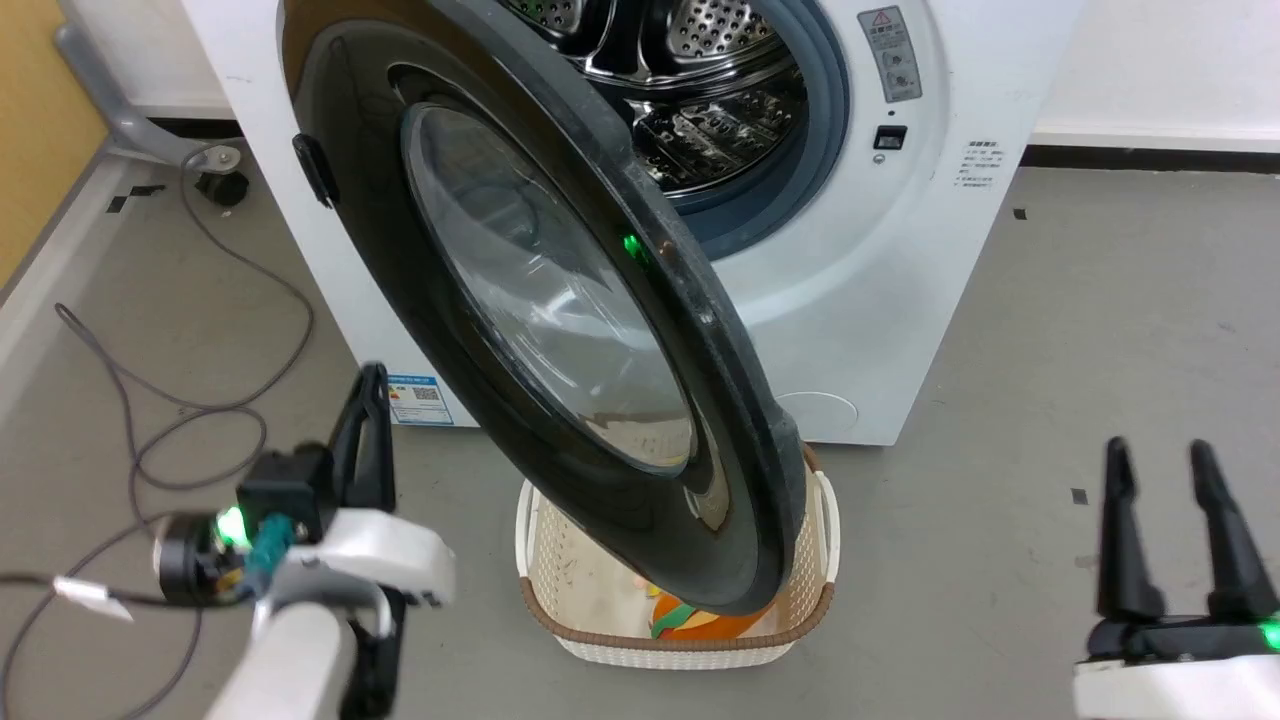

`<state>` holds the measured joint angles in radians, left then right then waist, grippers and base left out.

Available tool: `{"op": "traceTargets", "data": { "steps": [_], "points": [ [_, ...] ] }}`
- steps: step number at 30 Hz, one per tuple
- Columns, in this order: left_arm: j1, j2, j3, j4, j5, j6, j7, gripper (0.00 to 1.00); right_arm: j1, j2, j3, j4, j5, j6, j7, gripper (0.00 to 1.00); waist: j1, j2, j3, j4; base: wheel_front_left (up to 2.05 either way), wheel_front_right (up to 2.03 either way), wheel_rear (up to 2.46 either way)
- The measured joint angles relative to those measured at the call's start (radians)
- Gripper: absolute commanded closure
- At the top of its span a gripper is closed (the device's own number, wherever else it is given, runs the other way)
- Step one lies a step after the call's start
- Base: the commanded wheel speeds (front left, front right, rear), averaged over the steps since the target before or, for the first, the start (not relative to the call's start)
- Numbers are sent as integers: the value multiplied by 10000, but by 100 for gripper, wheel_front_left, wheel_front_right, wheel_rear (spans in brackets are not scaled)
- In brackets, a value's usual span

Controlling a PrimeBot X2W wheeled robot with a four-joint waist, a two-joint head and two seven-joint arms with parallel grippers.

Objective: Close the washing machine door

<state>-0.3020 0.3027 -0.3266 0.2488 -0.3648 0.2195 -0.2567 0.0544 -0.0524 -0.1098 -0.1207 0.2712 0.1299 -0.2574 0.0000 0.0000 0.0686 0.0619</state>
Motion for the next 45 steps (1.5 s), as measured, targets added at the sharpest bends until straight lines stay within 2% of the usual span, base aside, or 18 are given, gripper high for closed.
{"op": "traceTargets", "data": {
  "steps": [1, 5, 8, 12, 13, 14, 16, 22, 28, 32, 37, 45],
  "points": [
    [190, -173, 113, -79, 59, -13, 0, 0, 20, -4, 104, -27, -203, 0, 0, 0, 0, 0, -17, -17, 0, 0, 0],
    [852, -577, 341, -343, 750, -173, 2, 0, 208, 10, 226, 42, -286, 2, 0, 0, 0, 0, -121, -89, 0, 0, 0],
    [1329, -1110, 767, -568, 1001, -481, 2, 0, 383, 4, 470, 380, -533, 0, 0, 0, 0, 0, -238, -140, 0, 0, 0],
    [1588, -1319, 1005, -608, 1599, -750, 0, 0, 437, 12, 529, 548, -602, 0, 0, 0, 0, 0, -320, -148, 0, 0, 0],
    [1603, -1375, 1114, -612, 1689, -788, 2, 0, 437, 12, 510, 573, -602, 0, 0, 65, 0, 0, -332, -145, 0, 0, 0],
    [1608, -1469, 1235, -619, 1703, -825, 0, 0, 437, 10, 518, 581, -631, 0, 0, 100, 0, 0, -343, -138, 0, 0, 0],
    [1636, -1697, 1534, -616, 1678, -932, 0, 0, 428, 13, 481, 545, -665, 0, 0, 100, -1, 0, -353, -127, 0, 0, 0],
    [1685, -1868, 2061, -717, 2065, -1189, 0, 0, -294, 10, 242, -29, -190, 0, 0, 100, 0, 0, -324, -127, 0, 0, 0],
    [1695, -2025, 2347, -840, 2334, -1430, 0, 0, -1781, 6, 903, -999, 130, 0, 0, 100, 0, 0, -227, -91, 0, 0, 0],
    [1697, -2123, 2489, -859, 2489, -1526, 0, 0, -2639, 6, 2000, -1526, 144, 0, -2, 100, 0, 0, -178, -22, 0, 0, 0],
    [1699, -2251, 2719, -876, 2577, -1628, 0, 0, -3328, -42, 3988, -2036, 86, 0, -2, 100, 0, 0, -114, 76, 0, 0, 0],
    [1700, -2307, 3026, -913, 2669, -1779, 0, 0, -3490, -821, 6784, -1756, 100, 0, -2, 100, 0, 0, 13, 205, 0, 0, 0]
  ]
}}
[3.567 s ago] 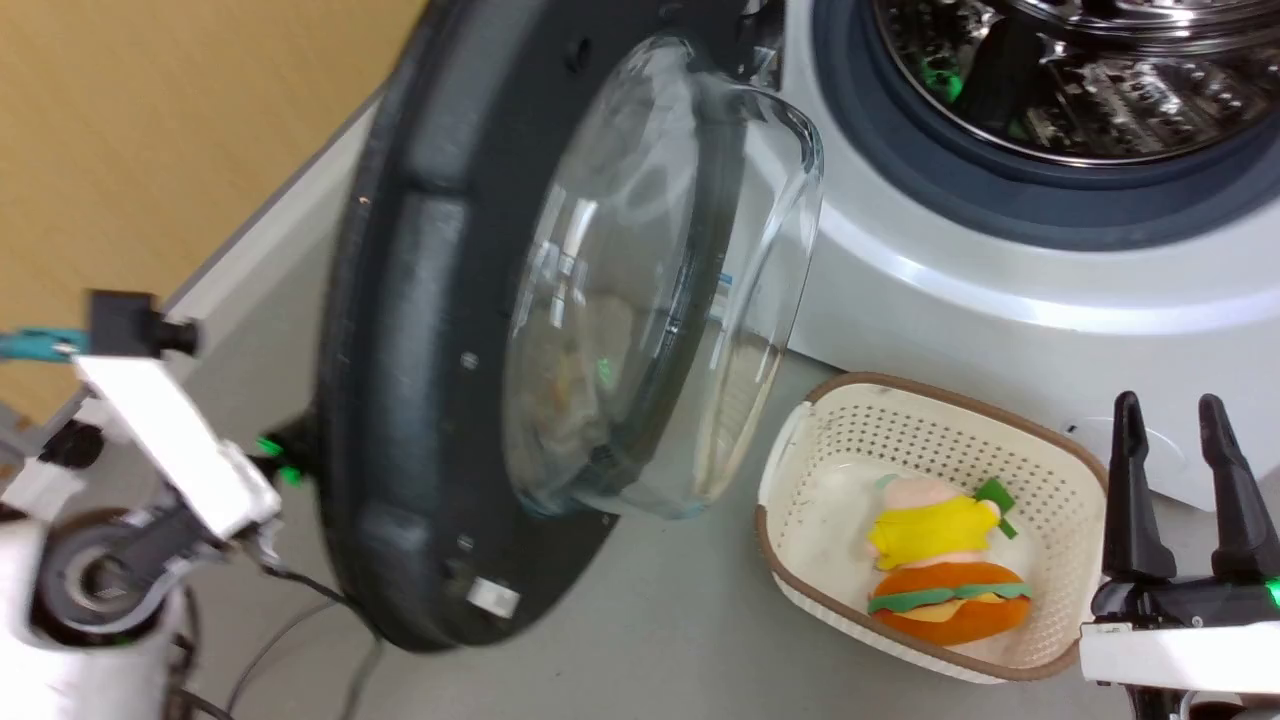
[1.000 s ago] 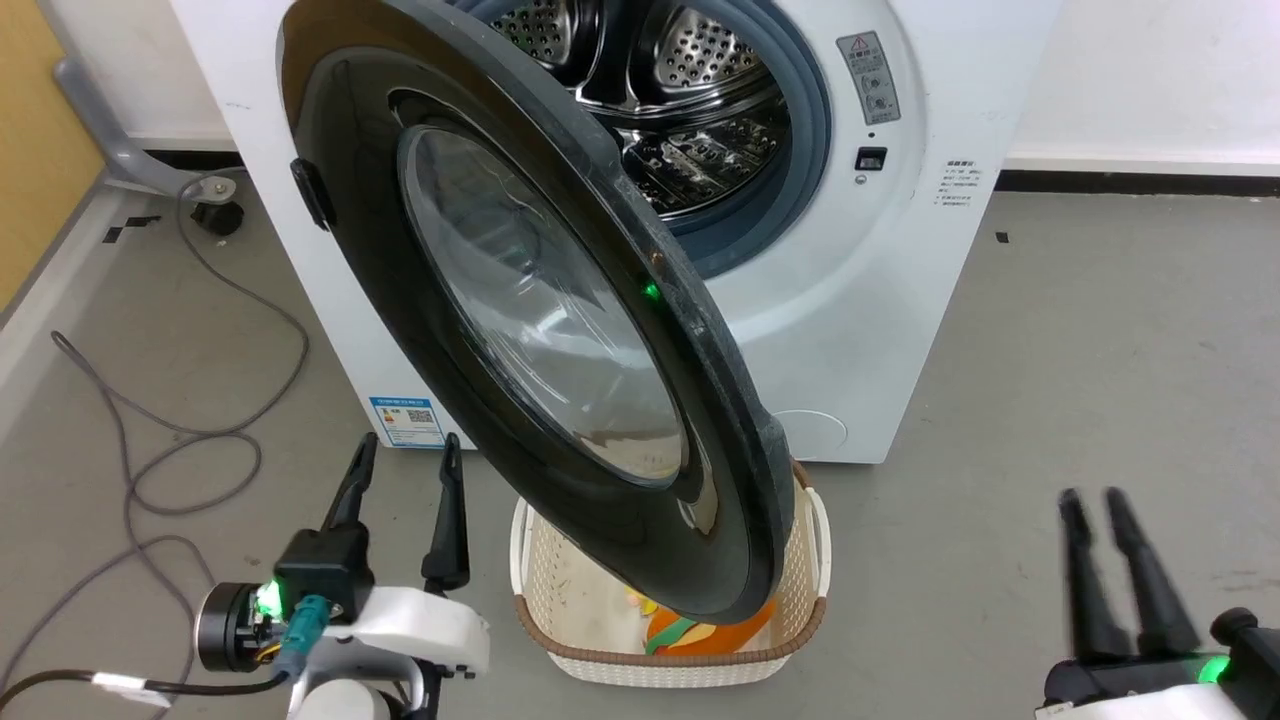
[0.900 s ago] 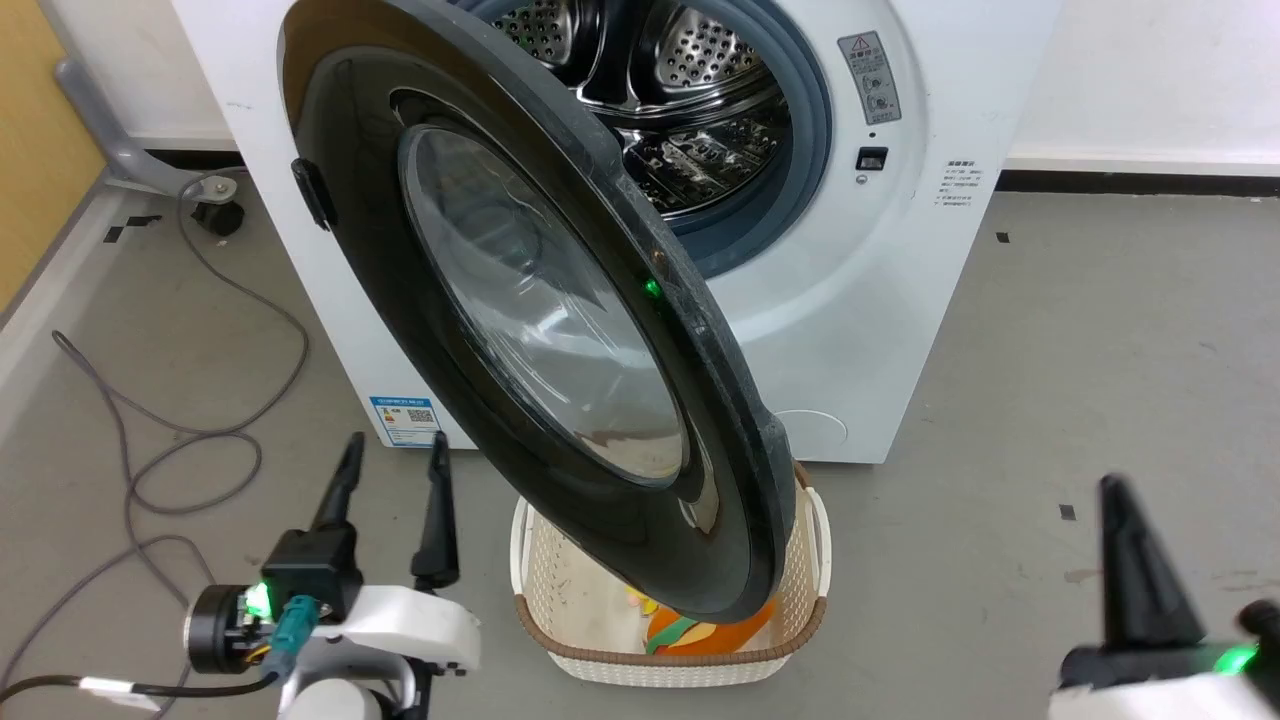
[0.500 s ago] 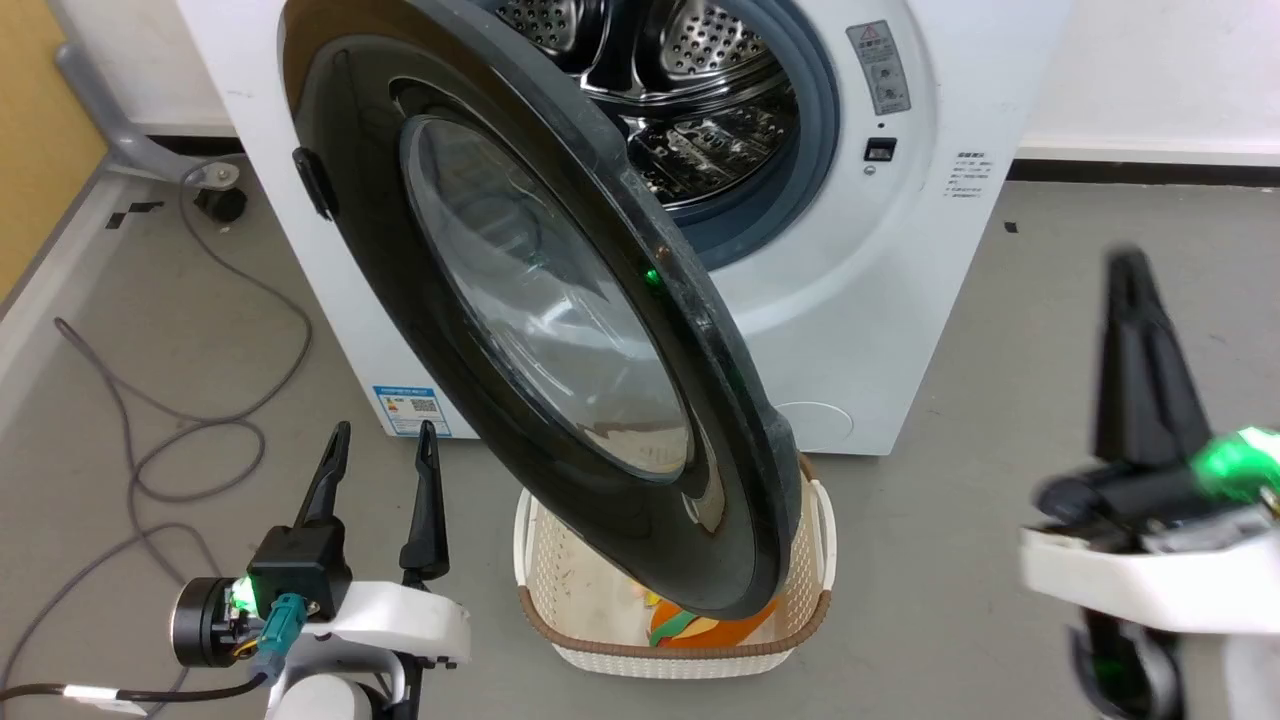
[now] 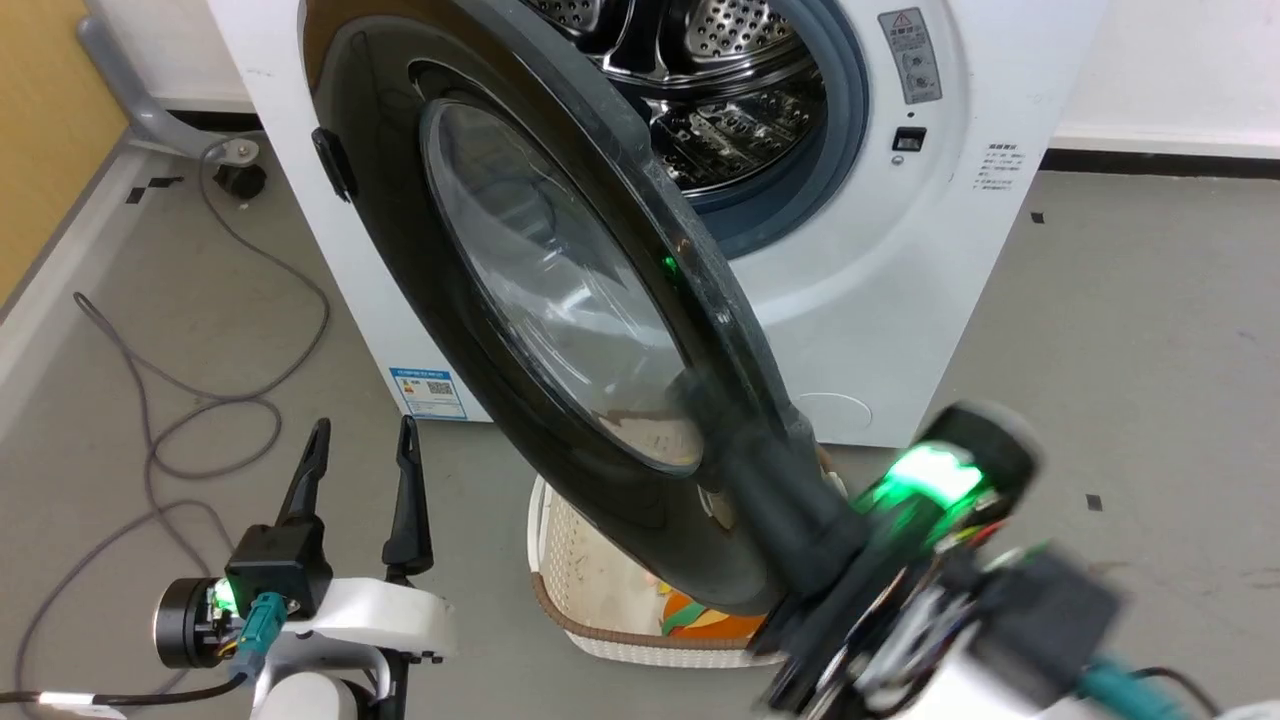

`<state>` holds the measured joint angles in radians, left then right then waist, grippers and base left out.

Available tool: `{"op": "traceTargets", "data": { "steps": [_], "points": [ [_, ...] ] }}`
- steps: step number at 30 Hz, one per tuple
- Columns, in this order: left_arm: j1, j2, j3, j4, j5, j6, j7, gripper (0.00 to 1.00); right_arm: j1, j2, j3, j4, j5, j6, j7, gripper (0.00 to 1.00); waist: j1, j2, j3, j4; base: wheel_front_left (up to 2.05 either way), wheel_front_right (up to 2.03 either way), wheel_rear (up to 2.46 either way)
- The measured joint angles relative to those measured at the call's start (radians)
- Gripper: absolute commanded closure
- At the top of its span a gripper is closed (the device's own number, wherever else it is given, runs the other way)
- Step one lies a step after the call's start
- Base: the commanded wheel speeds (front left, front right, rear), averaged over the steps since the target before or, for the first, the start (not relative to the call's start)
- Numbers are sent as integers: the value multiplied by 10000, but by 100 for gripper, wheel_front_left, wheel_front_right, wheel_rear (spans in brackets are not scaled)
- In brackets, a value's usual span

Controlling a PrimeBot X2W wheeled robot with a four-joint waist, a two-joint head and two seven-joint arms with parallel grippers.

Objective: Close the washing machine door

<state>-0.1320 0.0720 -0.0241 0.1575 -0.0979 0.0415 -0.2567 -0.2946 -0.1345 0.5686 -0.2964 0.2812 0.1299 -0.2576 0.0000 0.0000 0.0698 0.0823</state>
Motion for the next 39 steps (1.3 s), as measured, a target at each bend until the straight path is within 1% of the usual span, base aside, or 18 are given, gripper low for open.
{"op": "traceTargets", "data": {
  "steps": [3, 7, 9, 12, 20, 28, 34, 39],
  "points": [
    [-1, -31, 40, -17, 40, -19, 0, 0, 44, -236, 738, 305, -19, 0, -2, 100, 0, 0, 85, 42, 0, 0, 0],
    [-8, -65, 88, -65, 82, -73, 0, 0, 174, -594, 1430, 830, -268, 2, 0, 100, 0, 0, 244, 74, 0, 0, 0],
    [-21, -102, 105, -92, 82, -96, 0, 0, 265, -796, 1607, 1185, -474, 2, 0, 100, 0, 0, 328, 89, 0, 0, 0],
    [-41, -148, 119, -117, 82, -96, 0, 0, 495, -926, 1511, 1726, -640, 2, 0, 100, 0, 0, 459, 100, 0, 0, 0],
    [-131, -194, 134, -207, 84, -96, 0, 0, 702, -1091, 316, 2744, -734, 2, 2, 100, 0, 0, 817, 107, 0, 0, 0],
    [-364, -209, 58, -247, 79, -96, 0, 0, 646, -1039, -1229, 3010, -815, 25, 0, 100, 0, 0, 1145, 175, 0, 0, 0],
    [-654, -222, -71, -380, -23, -92, 0, 0, 87, -932, -2692, 3486, -993, 25, 2, 100, 0, 0, 1568, 229, 0, 0, 0],
    [-880, -222, -203, -583, -107, -50, 0, 0, -710, -901, -3461, 4094, -1287, 23, 2, 100, 1, 0, 2034, 281, 0, 0, 0]
  ]
}}
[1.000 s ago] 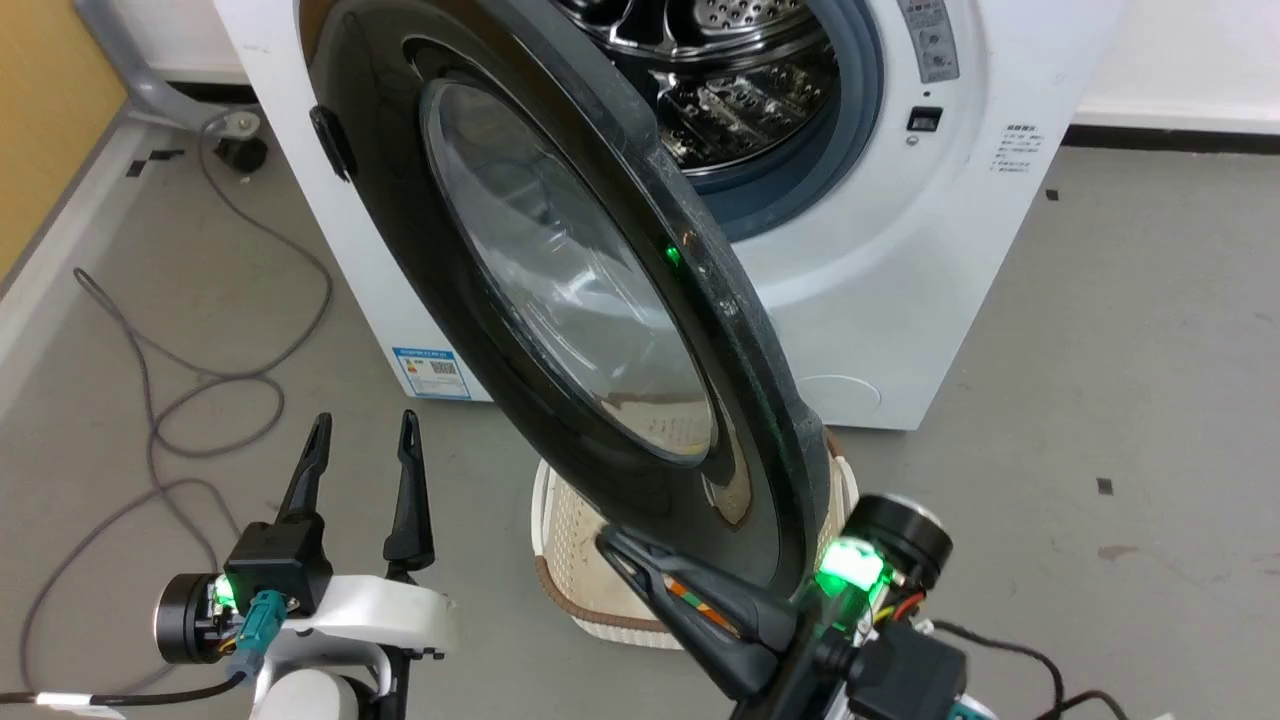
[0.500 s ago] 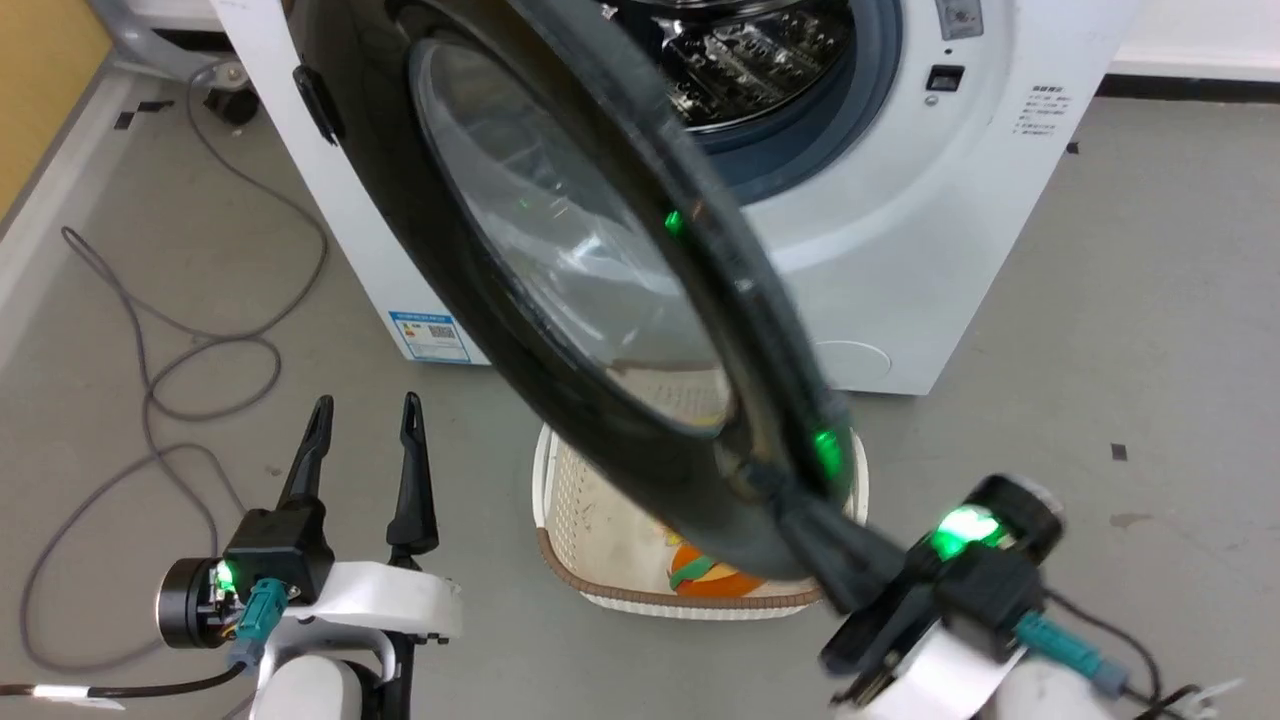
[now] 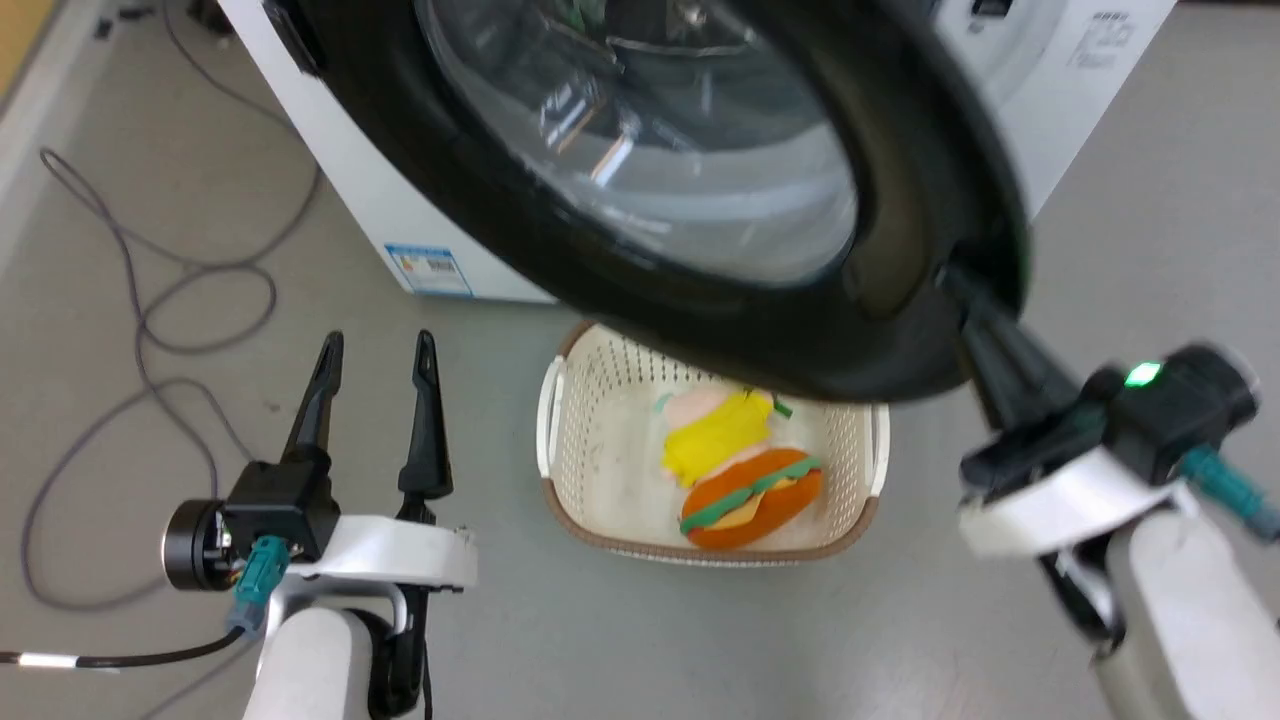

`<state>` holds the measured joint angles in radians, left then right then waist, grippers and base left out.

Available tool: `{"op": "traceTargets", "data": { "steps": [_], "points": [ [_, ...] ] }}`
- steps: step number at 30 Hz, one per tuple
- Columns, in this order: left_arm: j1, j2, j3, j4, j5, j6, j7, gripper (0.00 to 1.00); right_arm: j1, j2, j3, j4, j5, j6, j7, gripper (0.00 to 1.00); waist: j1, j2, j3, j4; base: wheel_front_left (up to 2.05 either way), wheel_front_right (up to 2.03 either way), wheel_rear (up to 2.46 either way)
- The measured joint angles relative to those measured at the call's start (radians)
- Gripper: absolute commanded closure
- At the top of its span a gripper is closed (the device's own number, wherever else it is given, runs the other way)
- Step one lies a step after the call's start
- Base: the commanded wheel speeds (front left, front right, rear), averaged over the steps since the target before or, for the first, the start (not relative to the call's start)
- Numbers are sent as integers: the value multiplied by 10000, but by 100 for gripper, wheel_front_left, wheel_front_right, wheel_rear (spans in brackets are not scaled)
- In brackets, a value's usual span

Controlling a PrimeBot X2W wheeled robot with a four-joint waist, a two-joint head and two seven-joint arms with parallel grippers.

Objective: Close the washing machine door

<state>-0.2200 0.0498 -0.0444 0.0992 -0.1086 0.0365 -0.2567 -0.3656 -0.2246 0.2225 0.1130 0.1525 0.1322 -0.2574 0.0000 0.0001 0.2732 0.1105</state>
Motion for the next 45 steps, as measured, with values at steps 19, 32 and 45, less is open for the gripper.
{"op": "traceTargets", "data": {
  "steps": [19, 32, 45],
  "points": [
    [-986, -4, -339, -426, -268, 276, 0, 0, -3482, -537, -1423, 2184, -399, 0, -2, 100, 1, 0, 1820, 314, 0, 0, 0],
    [-1118, -4, -384, -477, -372, 368, 0, 0, -5084, -631, -1636, 4084, -972, 0, -2, 100, 1, 0, 2197, 401, 0, 0, 0],
    [-1121, -4, -328, -422, -424, 414, 0, 0, -5301, -591, -2307, 4495, -1279, -2, 0, 100, 1, -1, 1981, 345, 0, 0, 0]
  ]
}}
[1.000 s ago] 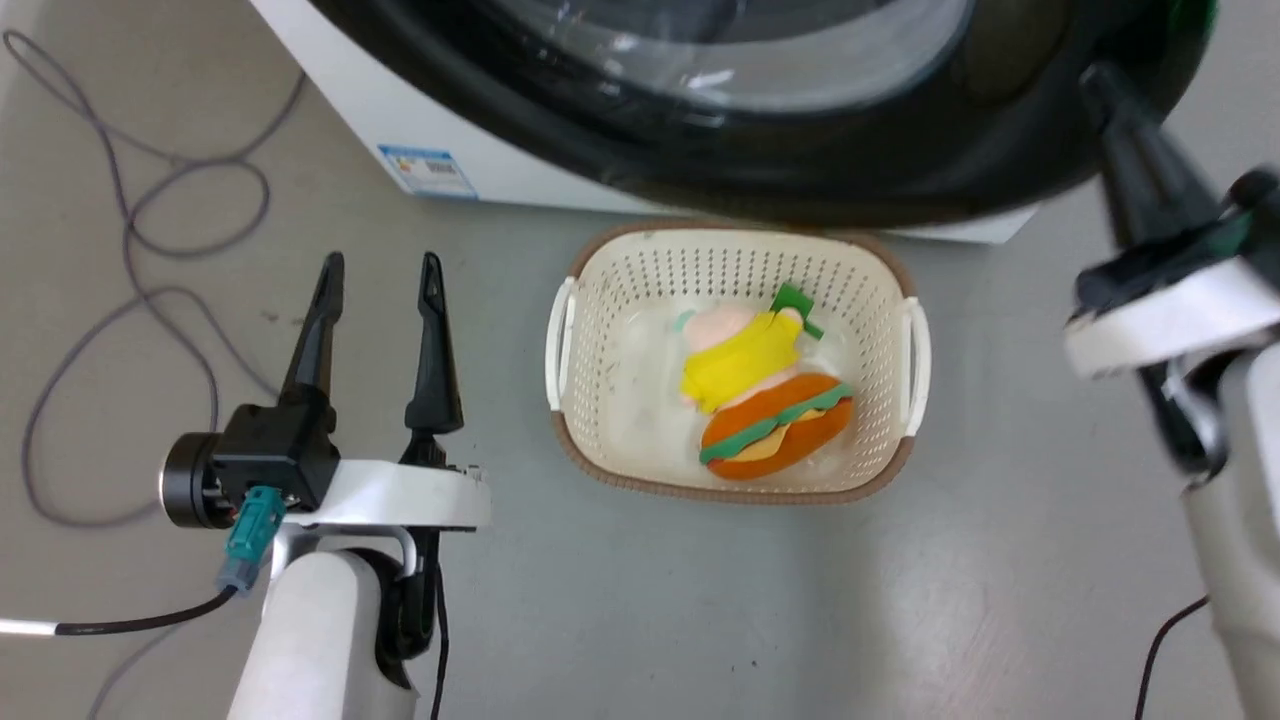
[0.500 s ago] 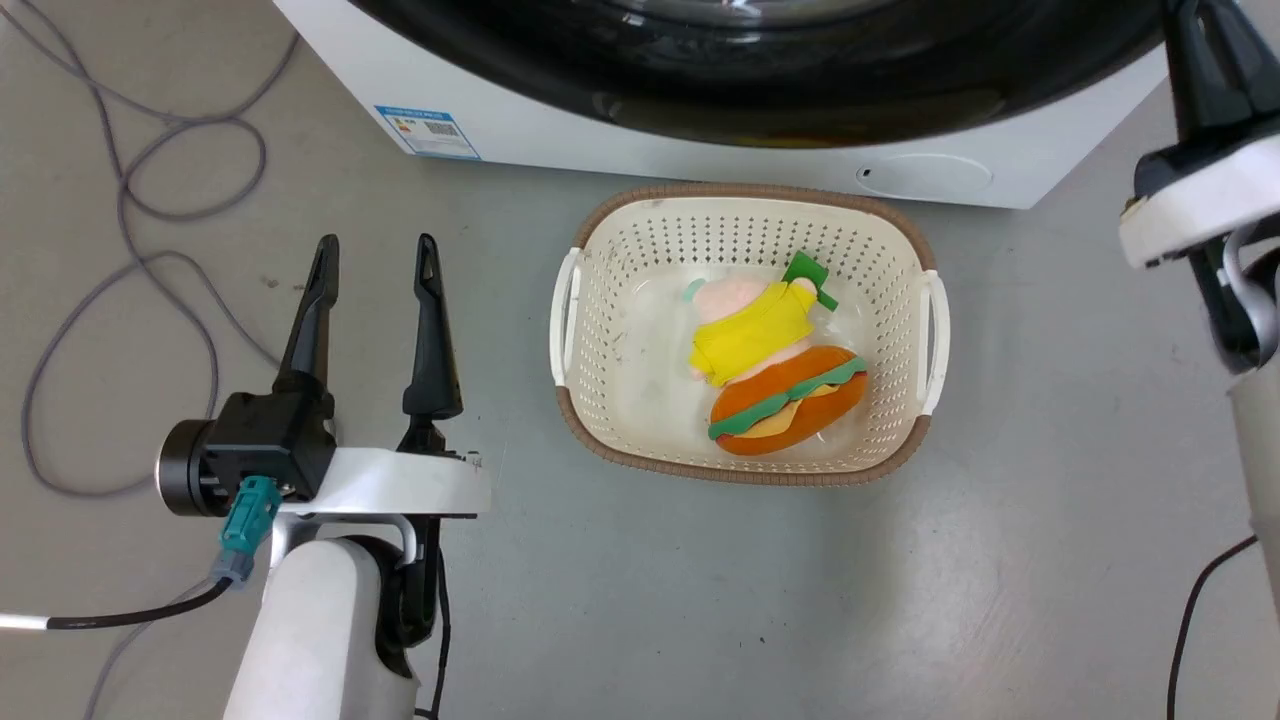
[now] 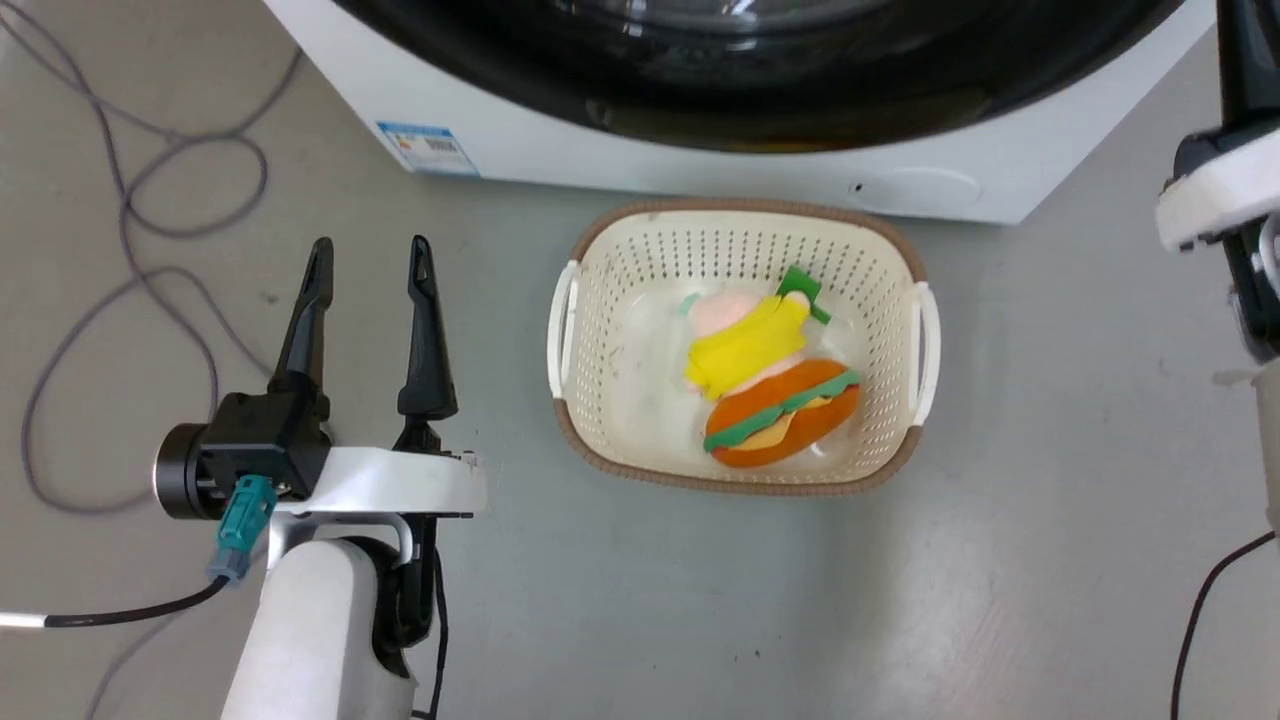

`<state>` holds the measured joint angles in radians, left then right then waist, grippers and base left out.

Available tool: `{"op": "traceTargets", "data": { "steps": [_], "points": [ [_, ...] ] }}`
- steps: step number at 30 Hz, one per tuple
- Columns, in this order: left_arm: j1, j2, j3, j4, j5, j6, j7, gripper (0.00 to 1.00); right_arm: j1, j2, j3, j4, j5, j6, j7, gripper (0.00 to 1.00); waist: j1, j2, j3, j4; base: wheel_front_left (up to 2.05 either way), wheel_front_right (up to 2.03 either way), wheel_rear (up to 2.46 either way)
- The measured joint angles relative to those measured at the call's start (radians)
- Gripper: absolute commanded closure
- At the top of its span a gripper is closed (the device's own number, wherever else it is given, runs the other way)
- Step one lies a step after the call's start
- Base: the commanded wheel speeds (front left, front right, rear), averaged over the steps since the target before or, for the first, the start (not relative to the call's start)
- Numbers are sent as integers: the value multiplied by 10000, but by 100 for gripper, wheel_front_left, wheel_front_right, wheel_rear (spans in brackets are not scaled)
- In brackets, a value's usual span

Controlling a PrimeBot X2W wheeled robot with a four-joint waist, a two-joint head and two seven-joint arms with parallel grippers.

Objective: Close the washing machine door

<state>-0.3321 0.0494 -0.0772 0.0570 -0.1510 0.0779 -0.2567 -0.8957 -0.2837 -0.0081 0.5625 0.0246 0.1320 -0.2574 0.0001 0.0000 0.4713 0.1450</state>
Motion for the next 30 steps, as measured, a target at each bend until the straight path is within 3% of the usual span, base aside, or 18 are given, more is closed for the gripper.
{"op": "traceTargets", "data": {
  "steps": [5, 6, 7, 8, 9, 10, 21, 30],
  "points": [
    [121, -2, 96, 186, 42, 0, 0, 0, 1013, 142, -355, -665, -178, -2, 0, 100, 0, 0, -549, -101, 0, 0, 0],
    [198, -2, 130, 215, 100, 0, 0, 0, 1299, 196, -485, -897, -242, -2, 0, 87, 0, 0, -686, -125, 0, 0, 0],
    [293, -2, 184, 265, 136, 15, 0, 0, 1592, 272, -637, -1143, -282, -2, -2, 58, -1, 0, -832, -151, 0, 0, 0],
    [409, -2, 230, 318, 190, 27, 0, 0, 1884, 360, -792, -1350, -314, -2, 0, 7, -1, 0, -989, -179, 0, 0, 0],
    [534, 0, 272, 360, 242, 29, 0, 0, 2177, 443, -886, -1544, -359, -4, 0, 7, -1, 0, -1150, -210, 0, 0, 0],
    [787, -2, 324, 428, 330, 29, 0, 0, 2720, 686, -1118, -1956, -428, -4, 0, 0, -1, 0, -1486, -279, 0, 0, 0],
    [1977, -4, 548, 711, 706, 82, 0, 0, 5520, 1682, -1605, -3509, -255, -4, 0, 0, -2, 0, -3236, -788, 0, 0, 0],
    [2858, -4, 489, 723, 1045, 115, 0, 0, 7774, 2253, -920, -4182, 936, -4, 0, 0, -3, 0, -4297, -1117, 0, 0, 0]
  ]
}}
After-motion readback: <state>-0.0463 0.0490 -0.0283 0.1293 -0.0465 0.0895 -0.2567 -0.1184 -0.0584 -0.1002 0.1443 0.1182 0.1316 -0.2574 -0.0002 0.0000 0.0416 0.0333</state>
